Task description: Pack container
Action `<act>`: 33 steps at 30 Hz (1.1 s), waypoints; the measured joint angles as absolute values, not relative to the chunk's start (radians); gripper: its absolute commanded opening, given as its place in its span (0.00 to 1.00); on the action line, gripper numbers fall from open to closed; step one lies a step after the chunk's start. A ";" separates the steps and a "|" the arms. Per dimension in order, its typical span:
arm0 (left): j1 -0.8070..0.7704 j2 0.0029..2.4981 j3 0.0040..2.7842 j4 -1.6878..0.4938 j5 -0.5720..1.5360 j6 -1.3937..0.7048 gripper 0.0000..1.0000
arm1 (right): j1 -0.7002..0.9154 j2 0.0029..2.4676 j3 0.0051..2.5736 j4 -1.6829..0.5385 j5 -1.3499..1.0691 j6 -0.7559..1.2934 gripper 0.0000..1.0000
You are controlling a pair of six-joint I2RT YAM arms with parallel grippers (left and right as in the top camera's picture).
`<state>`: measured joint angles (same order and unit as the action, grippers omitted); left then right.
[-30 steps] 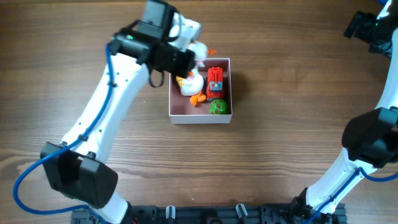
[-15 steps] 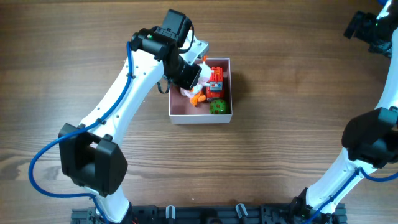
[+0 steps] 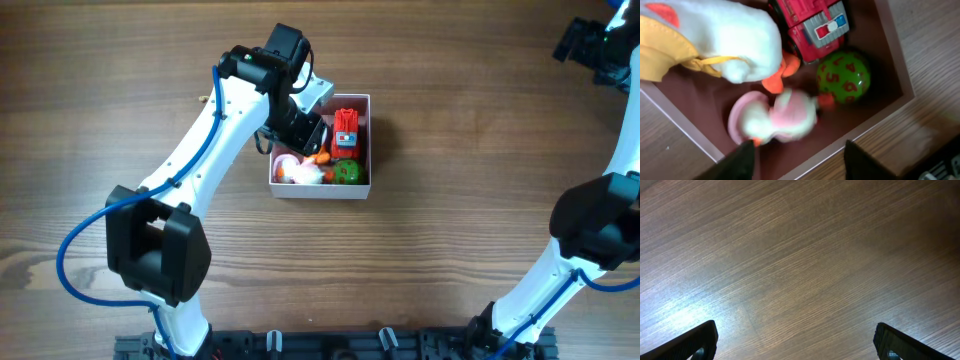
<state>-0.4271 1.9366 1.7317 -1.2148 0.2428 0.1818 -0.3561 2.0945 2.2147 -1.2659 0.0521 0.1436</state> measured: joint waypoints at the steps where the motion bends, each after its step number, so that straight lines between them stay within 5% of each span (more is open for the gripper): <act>1: -0.427 1.937 1.732 -1.211 0.234 0.184 1.00 | -0.356 2.094 2.215 -1.266 0.052 0.144 1.00; 11: -0.400 1.938 1.751 -0.984 0.064 0.009 1.00 | -0.356 2.094 2.215 -1.266 0.052 0.144 1.00; 21: -0.173 1.858 1.820 -0.997 -0.001 -0.202 1.00 | -0.356 2.094 2.215 -1.266 0.052 0.144 1.00; 33: 0.003 1.887 1.820 -1.066 -0.006 0.054 1.00 | -0.356 2.094 2.215 -1.266 0.052 0.144 1.00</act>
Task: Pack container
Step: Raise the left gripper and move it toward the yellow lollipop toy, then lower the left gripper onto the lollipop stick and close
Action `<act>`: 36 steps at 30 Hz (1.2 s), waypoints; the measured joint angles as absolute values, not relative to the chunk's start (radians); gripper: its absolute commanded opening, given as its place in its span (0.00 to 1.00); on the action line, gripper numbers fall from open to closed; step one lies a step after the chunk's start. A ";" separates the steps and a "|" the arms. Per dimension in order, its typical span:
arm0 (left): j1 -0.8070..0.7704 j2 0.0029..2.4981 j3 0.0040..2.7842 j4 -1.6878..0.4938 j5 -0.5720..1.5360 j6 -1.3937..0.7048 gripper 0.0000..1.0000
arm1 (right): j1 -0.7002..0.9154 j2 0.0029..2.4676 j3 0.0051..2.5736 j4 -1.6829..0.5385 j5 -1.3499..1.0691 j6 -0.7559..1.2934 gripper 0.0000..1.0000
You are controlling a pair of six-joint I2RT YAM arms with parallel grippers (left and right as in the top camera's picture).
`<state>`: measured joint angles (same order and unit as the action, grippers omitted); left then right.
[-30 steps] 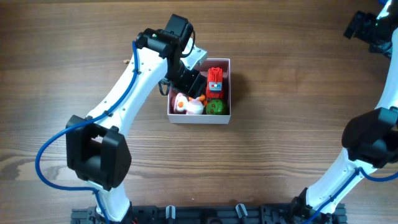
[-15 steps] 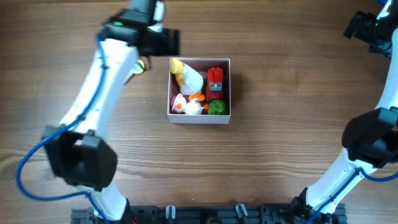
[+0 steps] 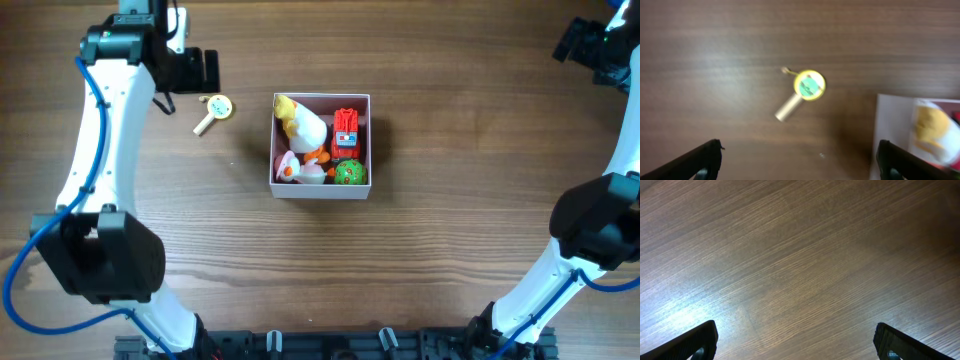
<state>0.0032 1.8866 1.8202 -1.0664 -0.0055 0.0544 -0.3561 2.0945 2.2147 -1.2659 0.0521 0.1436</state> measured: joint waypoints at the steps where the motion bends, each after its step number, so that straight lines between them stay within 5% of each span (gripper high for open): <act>1: 0.013 1.894 1.820 -1.052 -0.007 0.083 1.00 | -0.356 2.094 2.215 -1.266 0.052 0.144 1.00; 15: 0.043 2.061 1.820 -1.013 0.066 0.374 1.00 | -0.356 2.094 2.215 -1.266 0.052 0.144 1.00; 36: 0.001 2.178 1.820 -1.084 0.071 0.400 0.99 | -0.356 2.094 2.215 -1.266 0.052 0.144 1.00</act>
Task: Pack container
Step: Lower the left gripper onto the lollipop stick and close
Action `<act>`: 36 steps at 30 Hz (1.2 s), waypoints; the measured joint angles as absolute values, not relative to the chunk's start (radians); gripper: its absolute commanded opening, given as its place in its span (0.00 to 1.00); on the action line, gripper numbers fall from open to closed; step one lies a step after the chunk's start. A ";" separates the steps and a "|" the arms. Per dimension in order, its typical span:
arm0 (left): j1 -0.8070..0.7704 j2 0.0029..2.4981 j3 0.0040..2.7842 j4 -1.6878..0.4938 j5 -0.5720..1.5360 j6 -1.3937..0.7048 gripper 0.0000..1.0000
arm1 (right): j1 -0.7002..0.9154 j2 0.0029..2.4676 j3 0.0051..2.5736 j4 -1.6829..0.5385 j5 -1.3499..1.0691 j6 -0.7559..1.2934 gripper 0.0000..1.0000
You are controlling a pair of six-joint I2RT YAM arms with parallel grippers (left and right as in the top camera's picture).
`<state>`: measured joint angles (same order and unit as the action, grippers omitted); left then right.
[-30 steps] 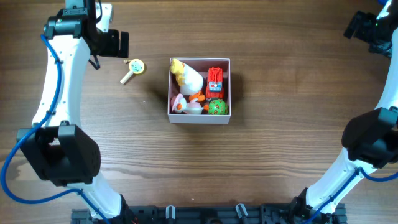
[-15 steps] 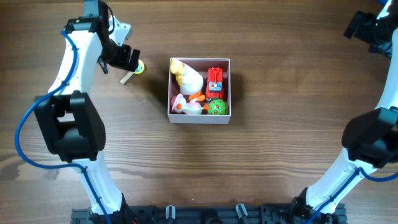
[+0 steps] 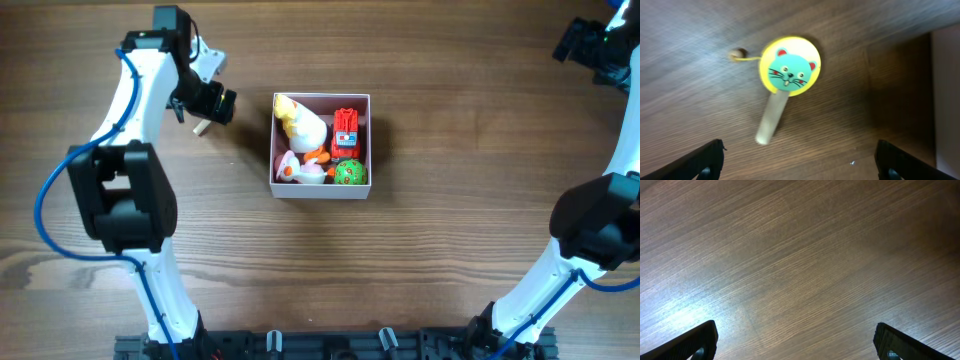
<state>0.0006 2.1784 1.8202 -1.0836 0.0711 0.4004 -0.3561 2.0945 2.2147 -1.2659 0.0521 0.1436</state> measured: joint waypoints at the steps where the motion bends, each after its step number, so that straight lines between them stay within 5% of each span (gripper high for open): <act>1: 0.000 2.190 1.820 -1.085 0.070 0.400 0.99 | -0.356 2.094 2.215 -1.266 0.052 0.144 1.00; 36: 0.001 2.274 1.769 -1.000 0.050 0.441 0.98 | -0.356 2.094 2.215 -1.266 0.052 0.144 1.00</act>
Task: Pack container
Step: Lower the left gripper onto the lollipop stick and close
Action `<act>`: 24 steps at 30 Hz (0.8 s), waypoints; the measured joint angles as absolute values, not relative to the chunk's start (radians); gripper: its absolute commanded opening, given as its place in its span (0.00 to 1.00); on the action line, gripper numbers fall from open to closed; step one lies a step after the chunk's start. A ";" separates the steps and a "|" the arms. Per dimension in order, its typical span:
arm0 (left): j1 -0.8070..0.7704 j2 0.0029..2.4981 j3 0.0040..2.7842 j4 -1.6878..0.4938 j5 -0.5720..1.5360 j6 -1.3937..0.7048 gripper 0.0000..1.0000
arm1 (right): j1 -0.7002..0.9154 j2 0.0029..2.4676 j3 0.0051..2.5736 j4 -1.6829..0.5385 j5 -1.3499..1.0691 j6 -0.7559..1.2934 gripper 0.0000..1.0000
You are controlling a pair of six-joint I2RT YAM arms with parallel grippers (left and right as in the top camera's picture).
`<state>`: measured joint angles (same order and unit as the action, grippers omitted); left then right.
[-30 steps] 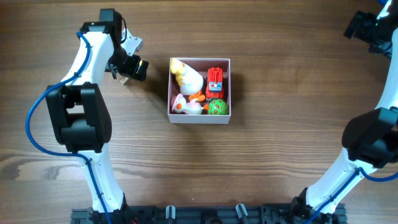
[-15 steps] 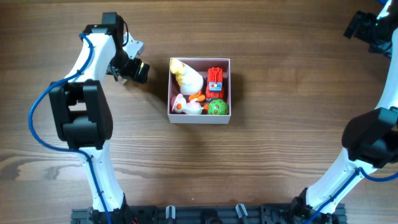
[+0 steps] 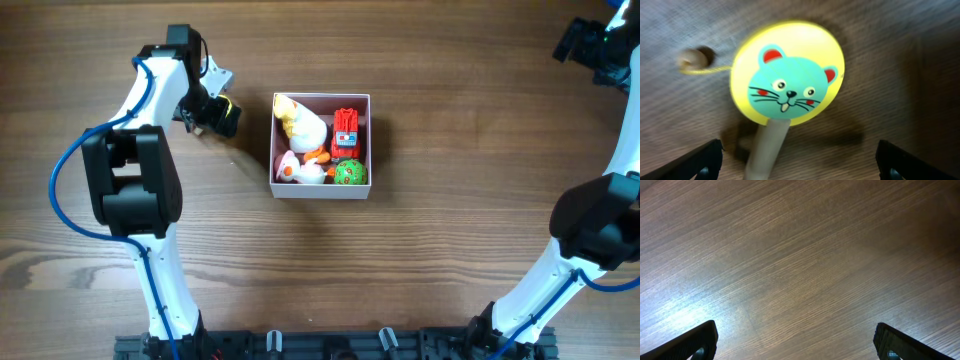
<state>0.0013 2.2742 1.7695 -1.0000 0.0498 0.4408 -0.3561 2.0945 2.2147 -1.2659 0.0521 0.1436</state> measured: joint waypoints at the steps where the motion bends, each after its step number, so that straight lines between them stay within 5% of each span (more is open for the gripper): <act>1: 0.002 2.274 1.760 -0.998 0.050 0.441 0.99 | -0.356 2.094 2.215 -1.266 0.052 0.144 1.00; 8: 0.003 2.274 1.753 -0.998 0.042 0.445 0.98 | -0.356 2.094 2.215 -1.266 0.052 0.144 1.00; 15: 0.005 2.274 1.750 -0.973 0.031 0.448 0.65 | -0.356 2.094 2.215 -1.266 0.052 0.144 1.00; 20: 0.009 2.274 1.746 -0.945 0.023 0.454 0.60 | -0.356 2.094 2.215 -1.266 0.052 0.144 1.00; 24: 0.009 2.274 1.745 -0.931 0.021 0.454 0.38 | -0.356 2.094 2.215 -1.266 0.052 0.144 1.00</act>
<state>0.0086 2.2742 1.7454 -0.9310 0.0208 0.4541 -0.3561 2.0945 2.2147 -1.2663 0.0521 0.1436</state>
